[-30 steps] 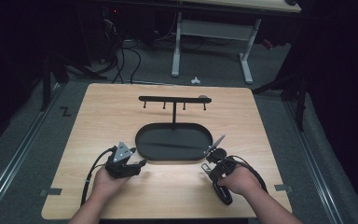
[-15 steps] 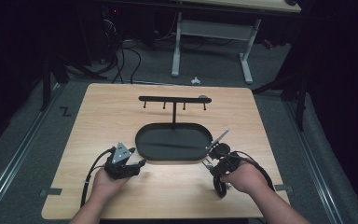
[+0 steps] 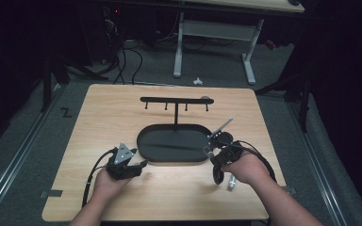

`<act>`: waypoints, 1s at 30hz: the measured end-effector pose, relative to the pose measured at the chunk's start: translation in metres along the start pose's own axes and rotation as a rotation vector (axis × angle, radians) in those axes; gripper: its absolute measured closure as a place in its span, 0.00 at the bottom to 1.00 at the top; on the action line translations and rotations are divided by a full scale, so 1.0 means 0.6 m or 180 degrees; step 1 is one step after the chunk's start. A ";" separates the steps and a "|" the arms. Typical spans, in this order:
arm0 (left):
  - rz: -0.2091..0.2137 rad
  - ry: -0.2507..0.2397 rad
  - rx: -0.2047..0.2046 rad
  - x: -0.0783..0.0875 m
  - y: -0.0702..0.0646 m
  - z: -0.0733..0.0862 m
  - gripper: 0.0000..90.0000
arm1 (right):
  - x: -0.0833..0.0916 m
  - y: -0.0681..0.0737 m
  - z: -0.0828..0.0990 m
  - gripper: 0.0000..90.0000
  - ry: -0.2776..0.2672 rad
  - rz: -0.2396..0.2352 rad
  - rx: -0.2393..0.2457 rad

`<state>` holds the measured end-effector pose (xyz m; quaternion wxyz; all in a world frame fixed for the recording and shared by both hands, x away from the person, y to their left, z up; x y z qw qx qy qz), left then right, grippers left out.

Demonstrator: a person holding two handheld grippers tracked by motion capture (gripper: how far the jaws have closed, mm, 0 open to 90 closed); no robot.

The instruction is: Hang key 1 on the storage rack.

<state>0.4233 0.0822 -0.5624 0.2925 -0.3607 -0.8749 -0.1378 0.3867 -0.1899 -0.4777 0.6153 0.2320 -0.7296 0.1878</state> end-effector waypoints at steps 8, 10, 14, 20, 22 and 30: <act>0.0019 0.0007 0.0019 0.001 0.000 0.002 0.41 | 0.028 0.008 -0.042 0.89 -0.0132 0.0019 0.0005; 0.0016 0.0009 0.0022 0.002 0.001 0.002 0.41 | 0.031 0.008 -0.051 0.89 -0.0151 0.0022 -0.0001; 0.0005 -0.0010 0.0033 0.004 0.003 0.001 0.41 | 0.035 0.007 -0.067 0.89 -0.0189 0.0048 0.0017; -0.0042 0.0010 0.0021 0.009 0.007 0.007 0.41 | 0.040 0.006 -0.085 0.89 -0.0252 0.0039 -0.0014; -0.0084 0.0017 0.0074 0.017 0.015 0.015 0.41 | 0.041 0.003 -0.094 0.89 -0.0264 0.0037 -0.0033; -0.0173 0.0038 0.0141 0.038 0.027 0.033 0.41 | 0.047 -0.003 -0.113 0.89 -0.0287 0.0048 0.0012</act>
Point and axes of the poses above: each handheld gripper's, and its own axes: x roughly backward along the jaws, z roughly out of its underside, y roughly to its left, the point moved 9 cm from there along -x, roughly forward along the jaws, and after that the axes turned 5 degrees about y, right-handed, at the moved point
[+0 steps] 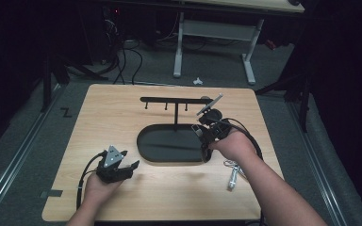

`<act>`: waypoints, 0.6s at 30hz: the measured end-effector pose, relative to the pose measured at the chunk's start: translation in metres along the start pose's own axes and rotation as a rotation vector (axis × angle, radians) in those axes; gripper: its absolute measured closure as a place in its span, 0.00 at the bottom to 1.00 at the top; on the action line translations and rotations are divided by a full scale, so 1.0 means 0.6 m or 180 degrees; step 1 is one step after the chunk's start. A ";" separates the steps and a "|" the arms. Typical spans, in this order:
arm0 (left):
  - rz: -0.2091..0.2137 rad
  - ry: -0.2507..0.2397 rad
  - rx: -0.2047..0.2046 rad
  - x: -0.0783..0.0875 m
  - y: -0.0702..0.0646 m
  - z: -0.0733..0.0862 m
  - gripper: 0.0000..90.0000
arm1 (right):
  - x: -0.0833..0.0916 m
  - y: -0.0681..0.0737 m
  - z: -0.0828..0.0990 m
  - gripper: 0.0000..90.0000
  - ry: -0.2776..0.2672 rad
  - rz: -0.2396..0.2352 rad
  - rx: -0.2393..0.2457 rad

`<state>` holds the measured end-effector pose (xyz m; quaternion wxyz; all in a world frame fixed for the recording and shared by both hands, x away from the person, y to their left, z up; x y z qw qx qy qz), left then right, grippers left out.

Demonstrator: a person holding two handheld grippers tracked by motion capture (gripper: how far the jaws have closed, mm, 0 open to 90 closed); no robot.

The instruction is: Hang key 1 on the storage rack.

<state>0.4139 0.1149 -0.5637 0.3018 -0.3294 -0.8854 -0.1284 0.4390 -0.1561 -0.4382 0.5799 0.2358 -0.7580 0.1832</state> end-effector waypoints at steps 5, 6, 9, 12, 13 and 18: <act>-0.0039 0.0033 0.0067 0.011 0.009 0.013 0.41 | 0.012 -0.003 -0.020 0.89 -0.0044 0.0029 0.0018; -0.0039 0.0033 0.0067 0.011 0.009 0.013 0.41 | 0.012 -0.003 -0.020 0.89 -0.0044 0.0029 0.0018; -0.0060 0.0037 0.0080 0.013 0.013 0.015 0.41 | 0.018 -0.005 -0.034 0.89 -0.0080 0.0061 0.0053; -0.0065 0.0046 0.0075 0.015 0.014 0.017 0.41 | 0.019 -0.006 -0.041 0.89 -0.0102 0.0063 0.0049; -0.0072 0.0045 0.0073 0.016 0.015 0.018 0.41 | 0.021 -0.007 -0.047 0.89 -0.0114 0.0060 0.0030; -0.0081 0.0035 0.0091 0.019 0.016 0.019 0.41 | 0.026 -0.008 -0.062 0.89 -0.0132 0.0089 0.0008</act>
Point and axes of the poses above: each handheld gripper's, and its own axes: x roughly backward along the jaws, z roughly out of its underside, y roughly to its left, the point moved 9 cm from there along -x, roughly forward along the jaws, and after that the axes turned 5 degrees about y, right-handed, at the moved point
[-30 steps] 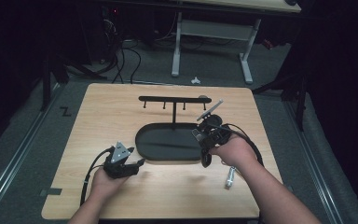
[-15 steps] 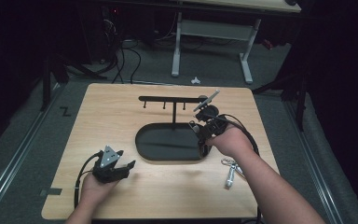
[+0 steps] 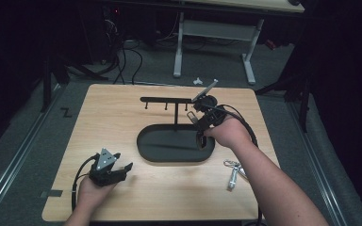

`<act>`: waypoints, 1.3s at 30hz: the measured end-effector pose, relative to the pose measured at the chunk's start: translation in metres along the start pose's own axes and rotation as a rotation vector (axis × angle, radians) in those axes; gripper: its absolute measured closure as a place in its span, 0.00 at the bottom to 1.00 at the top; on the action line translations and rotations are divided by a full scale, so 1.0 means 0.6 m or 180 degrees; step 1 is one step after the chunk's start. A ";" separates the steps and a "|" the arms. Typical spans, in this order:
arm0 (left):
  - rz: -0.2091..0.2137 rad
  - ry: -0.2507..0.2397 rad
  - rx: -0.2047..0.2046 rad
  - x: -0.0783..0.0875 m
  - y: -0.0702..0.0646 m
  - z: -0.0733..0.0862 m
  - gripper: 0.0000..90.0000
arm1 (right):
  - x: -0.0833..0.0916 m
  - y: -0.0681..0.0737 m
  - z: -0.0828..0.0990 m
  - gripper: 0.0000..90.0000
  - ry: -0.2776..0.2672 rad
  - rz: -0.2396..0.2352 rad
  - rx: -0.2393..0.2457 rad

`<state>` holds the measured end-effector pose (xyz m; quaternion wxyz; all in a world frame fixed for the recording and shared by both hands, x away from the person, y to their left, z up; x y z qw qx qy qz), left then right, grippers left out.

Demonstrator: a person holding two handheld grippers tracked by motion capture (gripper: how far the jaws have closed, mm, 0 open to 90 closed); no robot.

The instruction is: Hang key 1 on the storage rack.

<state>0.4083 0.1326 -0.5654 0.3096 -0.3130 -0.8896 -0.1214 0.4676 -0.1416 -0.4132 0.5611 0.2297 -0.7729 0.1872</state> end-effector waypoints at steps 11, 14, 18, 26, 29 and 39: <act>0.0045 0.0026 0.0004 -0.002 -0.003 0.002 0.41 | -0.002 0.006 -0.040 0.89 -0.0030 0.0069 0.0041; 0.0045 0.0033 -0.0007 -0.003 -0.003 0.003 0.41 | -0.005 0.007 -0.044 0.89 -0.0024 0.0065 0.0037; 0.0058 0.0033 -0.0002 -0.002 -0.003 0.002 0.41 | -0.015 0.003 -0.047 0.89 0.0005 0.0119 -0.0003; 0.0079 0.0053 -0.0002 -0.004 -0.004 0.002 0.41 | -0.031 -0.008 -0.048 0.89 -0.0010 0.0195 -0.0035; 0.0089 0.0053 -0.0014 -0.005 -0.005 0.002 0.41 | -0.042 -0.009 -0.050 0.89 -0.0028 0.0221 -0.0036; 0.0124 0.0084 -0.0027 -0.008 -0.008 0.001 0.41 | -0.051 -0.018 -0.061 0.89 -0.0077 0.0285 -0.0075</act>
Point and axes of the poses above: each handheld gripper's, and its own axes: x roughly backward along the jaws, z roughly out of its underside, y roughly to its left, the point moved 9 cm from there along -x, roughly forward along the jaws, and after that the axes turned 5 degrees about y, right-handed, at the moved point
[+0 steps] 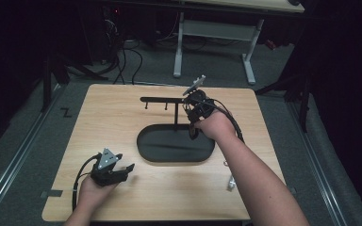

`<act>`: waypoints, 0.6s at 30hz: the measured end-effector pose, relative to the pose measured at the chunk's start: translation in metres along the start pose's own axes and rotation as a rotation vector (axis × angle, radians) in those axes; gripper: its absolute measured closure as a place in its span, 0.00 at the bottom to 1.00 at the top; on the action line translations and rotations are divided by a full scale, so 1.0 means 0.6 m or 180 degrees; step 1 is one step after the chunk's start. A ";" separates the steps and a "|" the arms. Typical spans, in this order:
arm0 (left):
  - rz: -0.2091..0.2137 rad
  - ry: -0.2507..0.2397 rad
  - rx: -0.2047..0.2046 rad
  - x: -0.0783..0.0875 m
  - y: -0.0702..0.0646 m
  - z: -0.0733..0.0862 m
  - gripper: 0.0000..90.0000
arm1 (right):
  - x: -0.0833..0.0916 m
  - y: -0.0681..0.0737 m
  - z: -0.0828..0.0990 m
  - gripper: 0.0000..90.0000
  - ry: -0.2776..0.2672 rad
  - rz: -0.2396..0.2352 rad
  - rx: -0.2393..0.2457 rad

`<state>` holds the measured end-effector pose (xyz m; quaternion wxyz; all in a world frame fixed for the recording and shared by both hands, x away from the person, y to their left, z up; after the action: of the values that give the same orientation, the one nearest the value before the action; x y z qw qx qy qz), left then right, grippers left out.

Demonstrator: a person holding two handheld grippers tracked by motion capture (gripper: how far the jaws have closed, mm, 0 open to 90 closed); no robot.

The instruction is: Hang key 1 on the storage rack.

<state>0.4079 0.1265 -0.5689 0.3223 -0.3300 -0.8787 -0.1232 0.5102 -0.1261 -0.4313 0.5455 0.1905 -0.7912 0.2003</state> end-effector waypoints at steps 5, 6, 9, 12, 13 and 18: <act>0.0006 -0.0003 -0.0012 -0.001 -0.003 0.000 0.41 | -0.006 -0.002 -0.004 0.89 0.0003 0.0031 -0.0010; 0.0006 -0.0003 -0.0012 -0.001 -0.003 0.000 0.41 | -0.008 -0.002 -0.004 0.89 0.0007 0.0032 -0.0017; 0.0015 0.0008 -0.0011 0.000 -0.002 0.001 0.41 | -0.011 -0.002 -0.006 0.88 0.0013 0.0033 -0.0008; 0.0011 0.0002 -0.0014 -0.001 -0.002 0.001 0.41 | -0.013 -0.003 -0.010 0.88 -0.0012 0.0053 -0.0034; 0.0011 0.0002 -0.0014 -0.001 -0.002 0.001 0.41 | -0.013 -0.003 -0.010 0.88 -0.0012 0.0053 -0.0034; 0.0018 -0.0009 -0.0014 -0.001 -0.003 0.000 0.41 | -0.013 0.002 -0.006 0.78 0.0015 0.0009 -0.0042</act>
<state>0.4073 0.1247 -0.5692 0.3207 -0.3333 -0.8779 -0.1237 0.5151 -0.1222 -0.4376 0.5483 0.1853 -0.7915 0.1962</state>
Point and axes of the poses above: each handheld gripper's, and its own axes: x roughly backward along the jaws, z roughly out of its underside, y roughly to its left, the point moved 9 cm from there along -x, roughly forward along the jaws, and after that the axes turned 5 degrees about y, right-handed, at the moved point
